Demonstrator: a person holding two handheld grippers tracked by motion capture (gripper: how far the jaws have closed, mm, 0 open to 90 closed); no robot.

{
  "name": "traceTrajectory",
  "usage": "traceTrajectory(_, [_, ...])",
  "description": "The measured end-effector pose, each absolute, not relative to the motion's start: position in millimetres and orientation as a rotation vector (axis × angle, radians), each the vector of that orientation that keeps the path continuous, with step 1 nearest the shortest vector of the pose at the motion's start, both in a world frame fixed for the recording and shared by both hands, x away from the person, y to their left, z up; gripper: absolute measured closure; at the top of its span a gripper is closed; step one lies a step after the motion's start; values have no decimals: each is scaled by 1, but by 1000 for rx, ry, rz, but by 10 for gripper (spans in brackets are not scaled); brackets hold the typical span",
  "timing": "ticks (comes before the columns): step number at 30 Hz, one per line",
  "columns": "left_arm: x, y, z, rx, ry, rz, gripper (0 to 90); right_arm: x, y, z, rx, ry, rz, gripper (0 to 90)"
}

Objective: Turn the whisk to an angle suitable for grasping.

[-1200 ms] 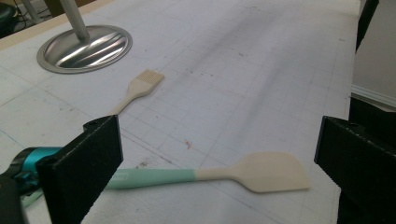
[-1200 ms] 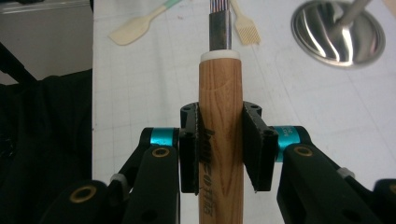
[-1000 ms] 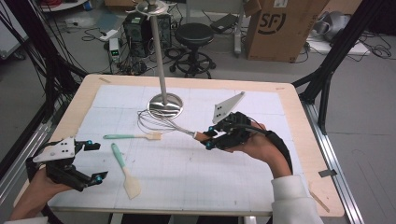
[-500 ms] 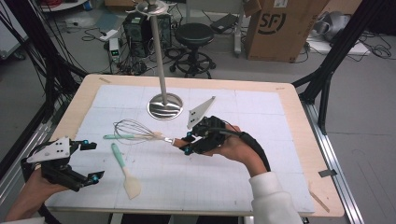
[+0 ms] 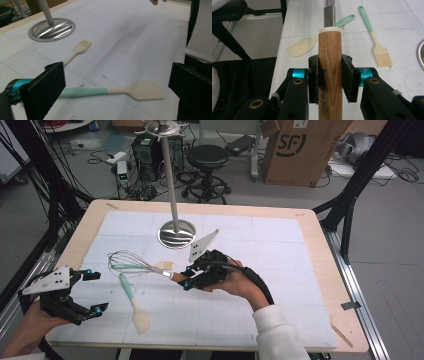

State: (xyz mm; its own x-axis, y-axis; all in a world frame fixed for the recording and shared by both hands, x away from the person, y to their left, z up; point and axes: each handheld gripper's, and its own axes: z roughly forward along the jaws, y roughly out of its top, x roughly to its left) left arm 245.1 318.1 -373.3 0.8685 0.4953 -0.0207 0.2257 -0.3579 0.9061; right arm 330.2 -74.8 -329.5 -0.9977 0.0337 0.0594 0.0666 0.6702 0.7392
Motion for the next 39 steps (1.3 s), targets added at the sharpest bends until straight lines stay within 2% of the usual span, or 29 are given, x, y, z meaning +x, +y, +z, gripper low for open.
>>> traceTrajectory(13, [245, 320, -373, 1946, 535, 313, 17, 332, -65, -352, -120, -2802, -1320, 701])
traceTrajectory(30, [245, 320, -373, 1943, 538, 313, 17, 332, -45, -384, -85, -2812, -1177, 701])
traceTrajectory(39, [244, 320, -372, 1940, 536, 316, 16, 330, -39, -390, -96, -2837, -1134, 701])
